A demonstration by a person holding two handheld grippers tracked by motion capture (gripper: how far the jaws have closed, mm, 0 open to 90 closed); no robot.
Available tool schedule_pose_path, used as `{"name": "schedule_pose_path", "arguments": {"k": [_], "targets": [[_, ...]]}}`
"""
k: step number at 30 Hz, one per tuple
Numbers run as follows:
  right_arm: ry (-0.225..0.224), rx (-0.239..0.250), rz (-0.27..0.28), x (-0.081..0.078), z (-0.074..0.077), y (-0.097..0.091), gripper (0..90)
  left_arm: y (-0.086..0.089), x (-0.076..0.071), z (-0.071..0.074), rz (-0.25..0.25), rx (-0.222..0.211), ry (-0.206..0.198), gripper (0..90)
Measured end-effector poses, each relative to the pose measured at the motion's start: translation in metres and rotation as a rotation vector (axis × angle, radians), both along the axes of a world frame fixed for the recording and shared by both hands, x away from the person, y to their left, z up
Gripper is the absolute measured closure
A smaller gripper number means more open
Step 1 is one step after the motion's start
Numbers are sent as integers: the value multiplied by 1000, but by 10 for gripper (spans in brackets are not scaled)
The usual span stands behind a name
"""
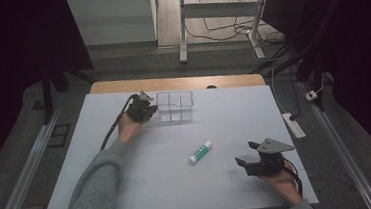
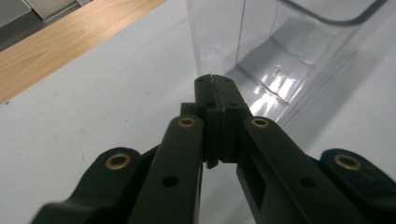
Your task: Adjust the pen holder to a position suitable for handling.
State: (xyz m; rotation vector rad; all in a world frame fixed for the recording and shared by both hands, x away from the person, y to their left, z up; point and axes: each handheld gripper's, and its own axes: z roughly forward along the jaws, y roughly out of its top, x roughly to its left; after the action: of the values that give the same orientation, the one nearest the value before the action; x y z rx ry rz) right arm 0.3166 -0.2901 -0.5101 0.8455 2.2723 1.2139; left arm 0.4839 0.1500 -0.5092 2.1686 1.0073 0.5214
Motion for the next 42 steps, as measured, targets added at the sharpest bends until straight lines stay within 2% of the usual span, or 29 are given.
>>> {"name": "schedule_pose_path", "arguments": {"k": [3, 10, 13, 17, 18, 20, 23, 26, 28, 32, 36, 37, 42], "targets": [[-1, 13, 7, 0, 1, -1, 198, 4, -4, 3, 11, -8, -13, 889], [-9, 24, -1, -1, 3, -4, 198, 19, -20, 11, 11, -71, 29, 885], [-12, 40, -6, 0, 4, -6, 198, 22, -28, 14, 1, -81, 40, 855], [-20, 23, -15, -1, 5, -8, 198, 23, -42, 19, -15, -108, 58, 743], [-22, 14, -21, -1, 5, -9, 199, 22, -45, 21, -21, -105, 55, 704], [-16, 27, -21, -1, 4, -10, 199, 21, -53, 23, -33, -104, 53, 638], [-16, 31, -25, 0, 4, -11, 200, 19, -64, 26, -51, -97, 67, 560], [-12, 36, -18, 0, 4, -12, 200, 17, -75, 30, -57, -73, 71, 428], [-11, 52, -18, 1, 4, -13, 201, 16, -81, 32, -67, -81, 64, 372], [-13, 50, -17, 3, 4, -13, 204, 15, -93, 39, -106, -113, 68, 351], [-12, 52, -16, 4, 3, -12, 206, 11, -96, 43, -143, -125, 92, 316], [-14, 42, -21, 3, 3, -12, 207, 10, -96, 44, -150, -122, 96, 305], [-36, 52, -33, 1, 5, -13, 219, -1, -101, 49, -187, -107, 94, 278]]}}
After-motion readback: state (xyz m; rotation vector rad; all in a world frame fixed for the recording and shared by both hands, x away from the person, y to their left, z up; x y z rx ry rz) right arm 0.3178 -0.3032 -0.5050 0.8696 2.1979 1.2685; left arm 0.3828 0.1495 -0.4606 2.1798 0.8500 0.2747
